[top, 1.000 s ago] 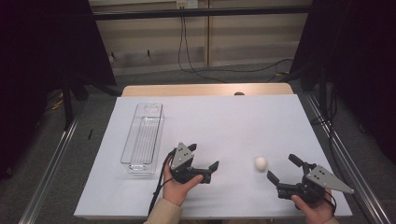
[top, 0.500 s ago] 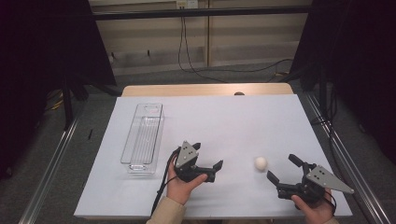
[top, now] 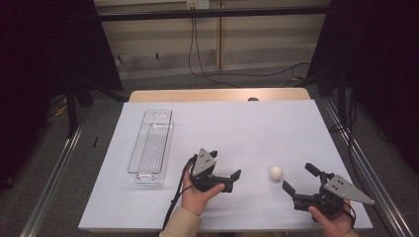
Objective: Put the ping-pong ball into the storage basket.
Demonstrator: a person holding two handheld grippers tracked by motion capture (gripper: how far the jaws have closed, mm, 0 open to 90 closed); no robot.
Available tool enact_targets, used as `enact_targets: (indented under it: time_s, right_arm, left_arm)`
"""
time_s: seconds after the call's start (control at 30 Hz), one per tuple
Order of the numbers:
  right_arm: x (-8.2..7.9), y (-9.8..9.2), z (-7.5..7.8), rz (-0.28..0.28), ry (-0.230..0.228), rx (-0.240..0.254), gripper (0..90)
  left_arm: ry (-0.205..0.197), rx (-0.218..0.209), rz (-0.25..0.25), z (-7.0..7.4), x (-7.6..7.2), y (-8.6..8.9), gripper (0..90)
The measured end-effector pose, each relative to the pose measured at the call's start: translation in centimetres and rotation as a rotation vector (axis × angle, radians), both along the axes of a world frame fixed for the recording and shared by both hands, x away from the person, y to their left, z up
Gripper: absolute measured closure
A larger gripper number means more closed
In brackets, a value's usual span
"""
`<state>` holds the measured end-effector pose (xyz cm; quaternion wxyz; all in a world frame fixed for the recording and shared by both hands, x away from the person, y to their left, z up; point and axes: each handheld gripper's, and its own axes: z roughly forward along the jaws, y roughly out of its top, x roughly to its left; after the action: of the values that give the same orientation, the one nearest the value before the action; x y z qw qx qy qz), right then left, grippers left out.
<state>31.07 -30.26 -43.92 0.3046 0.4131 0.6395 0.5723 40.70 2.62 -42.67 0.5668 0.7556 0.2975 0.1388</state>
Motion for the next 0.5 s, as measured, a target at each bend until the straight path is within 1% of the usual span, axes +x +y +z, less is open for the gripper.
enact_targets:
  time_s: [0.07,0.1,0.2,0.23,0.3,0.33,0.4,0.43,0.47,0.5]
  right_arm:
    - [0.0,0.0,0.0,0.000,0.000,0.000,0.6]
    - [0.0,0.0,0.0,0.002,-0.001,0.001,0.6]
    - [0.0,0.0,0.0,0.001,0.000,-0.001,0.6]
    - [0.0,0.0,0.0,0.001,0.000,-0.001,0.6]
    - [0.0,0.0,0.0,0.000,0.000,0.000,0.6]
    - [0.0,0.0,0.0,0.000,0.000,0.000,0.6]
    - [0.0,0.0,0.0,0.001,-0.001,-0.001,0.6]
    - [0.0,0.0,0.0,0.002,-0.001,-0.001,0.6]
    - [0.0,0.0,0.0,0.001,-0.001,0.000,0.6]
    - [0.0,0.0,0.0,-0.001,0.000,0.001,0.6]
  left_arm:
    - [-0.003,0.008,0.001,0.0,0.1,-0.1,1.7]
    - [0.001,-0.004,0.001,0.0,0.1,-0.3,1.7]
    - [0.000,-0.004,-0.005,0.0,0.1,-0.5,1.7]
    - [-0.003,0.006,-0.005,0.0,0.1,-0.6,1.7]
    - [0.002,0.006,-0.007,0.0,0.1,-0.8,1.7]
    - [-0.001,0.020,-0.011,0.0,0.2,-0.8,1.7]
    - [0.001,0.013,-0.011,0.0,0.2,-1.0,1.7]
    - [-0.001,0.017,-0.013,0.0,0.2,-1.1,1.7]
    - [0.002,0.009,-0.018,0.0,0.2,-1.1,1.7]
    - [0.009,0.006,-0.011,0.0,0.1,-1.3,1.7]
